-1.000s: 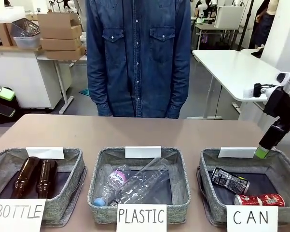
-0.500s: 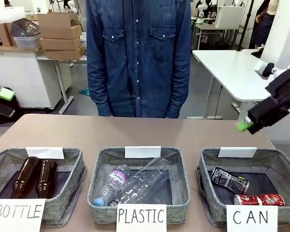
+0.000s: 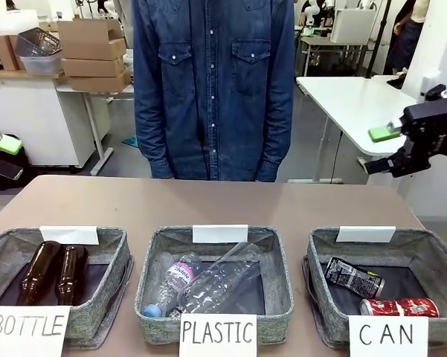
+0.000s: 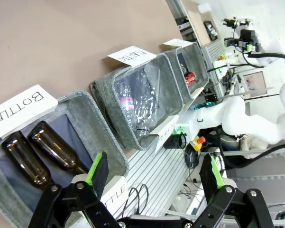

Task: Sort the can waste into the basket.
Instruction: Pick up the can waste from the table and place it in the right Fabric basket.

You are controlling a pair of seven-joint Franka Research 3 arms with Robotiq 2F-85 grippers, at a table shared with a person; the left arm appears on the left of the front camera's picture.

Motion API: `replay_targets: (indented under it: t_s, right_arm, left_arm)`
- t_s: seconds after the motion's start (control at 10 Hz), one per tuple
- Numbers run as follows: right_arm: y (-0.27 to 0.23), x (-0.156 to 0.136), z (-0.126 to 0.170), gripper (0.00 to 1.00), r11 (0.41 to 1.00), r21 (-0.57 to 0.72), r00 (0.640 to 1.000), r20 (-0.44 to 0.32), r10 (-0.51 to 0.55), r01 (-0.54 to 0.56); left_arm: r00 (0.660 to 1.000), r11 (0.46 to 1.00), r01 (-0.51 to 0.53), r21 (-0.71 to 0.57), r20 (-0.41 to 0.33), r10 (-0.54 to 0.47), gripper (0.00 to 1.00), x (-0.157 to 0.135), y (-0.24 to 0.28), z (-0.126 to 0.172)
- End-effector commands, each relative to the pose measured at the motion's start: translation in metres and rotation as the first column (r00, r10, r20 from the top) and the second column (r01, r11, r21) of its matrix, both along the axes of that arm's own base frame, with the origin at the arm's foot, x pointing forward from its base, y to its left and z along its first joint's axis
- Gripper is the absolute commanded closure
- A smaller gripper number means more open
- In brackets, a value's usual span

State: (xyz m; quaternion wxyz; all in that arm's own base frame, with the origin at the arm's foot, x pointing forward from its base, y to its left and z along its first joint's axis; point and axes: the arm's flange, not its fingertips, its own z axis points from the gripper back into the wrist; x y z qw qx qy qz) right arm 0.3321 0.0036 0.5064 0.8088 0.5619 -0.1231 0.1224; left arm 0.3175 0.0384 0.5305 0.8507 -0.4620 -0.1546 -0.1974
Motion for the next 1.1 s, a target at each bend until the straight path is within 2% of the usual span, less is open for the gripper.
replay_targets:
  t_s: [0.0,1.0]
  right_arm:
    - [0.0070,-0.0040,0.0052,0.00,0.993,-0.117,0.999,0.029,0.025,-0.021]
    - [0.0070,-0.0040,0.0052,0.00,0.993,-0.117,0.999,0.029,0.025,-0.021]
  left_arm:
    - [1.000,1.000,-0.003,-0.010,0.017,0.003,0.00,0.0004,-0.0004,-0.0006]
    - [1.000,1.000,-0.003,-0.010,0.017,0.003,0.00,0.0004,-0.0004,-0.0006]
